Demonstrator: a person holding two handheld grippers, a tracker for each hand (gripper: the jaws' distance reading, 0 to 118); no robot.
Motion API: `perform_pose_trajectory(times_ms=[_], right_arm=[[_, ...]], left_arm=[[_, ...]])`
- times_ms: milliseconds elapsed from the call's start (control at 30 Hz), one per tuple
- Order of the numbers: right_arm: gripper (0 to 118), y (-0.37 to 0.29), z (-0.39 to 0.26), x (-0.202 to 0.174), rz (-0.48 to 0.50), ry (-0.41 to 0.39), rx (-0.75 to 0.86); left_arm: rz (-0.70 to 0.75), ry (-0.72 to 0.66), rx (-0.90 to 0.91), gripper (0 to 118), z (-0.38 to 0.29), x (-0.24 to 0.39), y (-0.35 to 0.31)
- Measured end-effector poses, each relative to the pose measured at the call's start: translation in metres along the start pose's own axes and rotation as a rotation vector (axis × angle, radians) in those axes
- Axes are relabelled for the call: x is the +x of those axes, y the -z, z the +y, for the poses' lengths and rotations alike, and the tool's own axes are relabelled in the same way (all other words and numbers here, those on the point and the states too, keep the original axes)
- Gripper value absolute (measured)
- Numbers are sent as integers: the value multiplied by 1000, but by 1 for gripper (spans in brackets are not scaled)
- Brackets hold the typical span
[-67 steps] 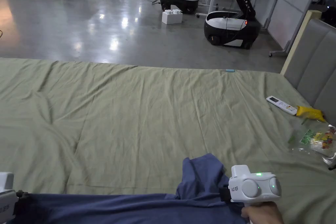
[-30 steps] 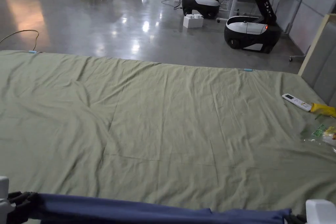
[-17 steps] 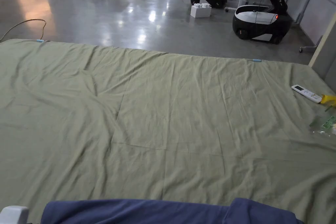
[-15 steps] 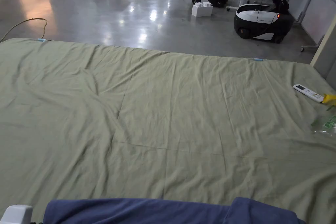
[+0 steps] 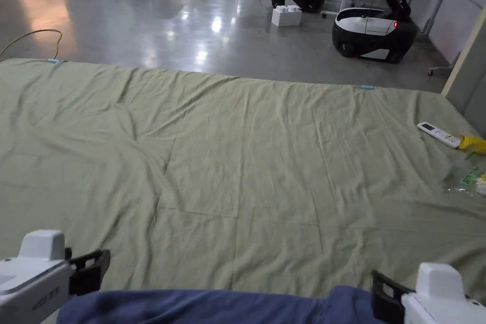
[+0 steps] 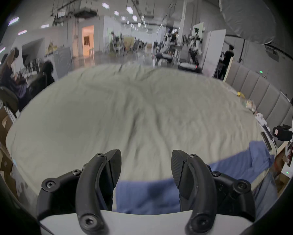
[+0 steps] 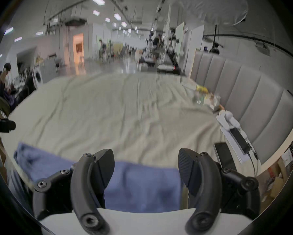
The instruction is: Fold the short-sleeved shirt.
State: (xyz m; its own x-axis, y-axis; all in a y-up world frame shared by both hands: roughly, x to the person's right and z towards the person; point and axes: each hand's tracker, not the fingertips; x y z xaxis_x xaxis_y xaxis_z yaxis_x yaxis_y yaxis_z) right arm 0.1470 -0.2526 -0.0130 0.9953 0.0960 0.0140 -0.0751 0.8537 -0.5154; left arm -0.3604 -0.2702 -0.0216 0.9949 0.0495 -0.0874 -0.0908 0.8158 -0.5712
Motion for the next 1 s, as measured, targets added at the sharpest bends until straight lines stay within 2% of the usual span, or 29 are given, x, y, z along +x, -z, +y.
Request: perform_pose_trajectory(times_ms=[133, 200, 333, 400, 500, 567, 633, 733, 900, 1000], right_arm=[[81, 2, 26, -32, -6, 26, 178], [76, 0, 39, -47, 6, 12, 265], [39, -5, 58, -69, 10, 43, 381], [36, -9, 66, -75, 11, 44, 448], [13, -12, 69, -82, 15, 48, 468], [11, -16, 72, -86, -24, -5, 513], [5, -14, 72, -85, 1, 9, 495], [2, -12, 71, -85, 0, 30, 471], [1, -11, 69, -80, -16, 31, 480], [1, -11, 69, -81, -23, 5, 491]], left_arm=[[14, -3, 157, 62, 29, 35, -7], [24, 3, 245, 60, 41, 54, -16], [88, 46, 393, 38, 58, 81, -34], [95, 62, 437, 25, 63, 90, -40], [133, 106, 471, 8, 67, 101, -45], [142, 107, 475, 6, 68, 103, -46], [133, 94, 474, 6, 69, 103, -46], [126, 72, 467, 3, 68, 101, -44], [136, 44, 473, 2, 66, 94, -49], [133, 40, 467, 1, 64, 85, -52]])
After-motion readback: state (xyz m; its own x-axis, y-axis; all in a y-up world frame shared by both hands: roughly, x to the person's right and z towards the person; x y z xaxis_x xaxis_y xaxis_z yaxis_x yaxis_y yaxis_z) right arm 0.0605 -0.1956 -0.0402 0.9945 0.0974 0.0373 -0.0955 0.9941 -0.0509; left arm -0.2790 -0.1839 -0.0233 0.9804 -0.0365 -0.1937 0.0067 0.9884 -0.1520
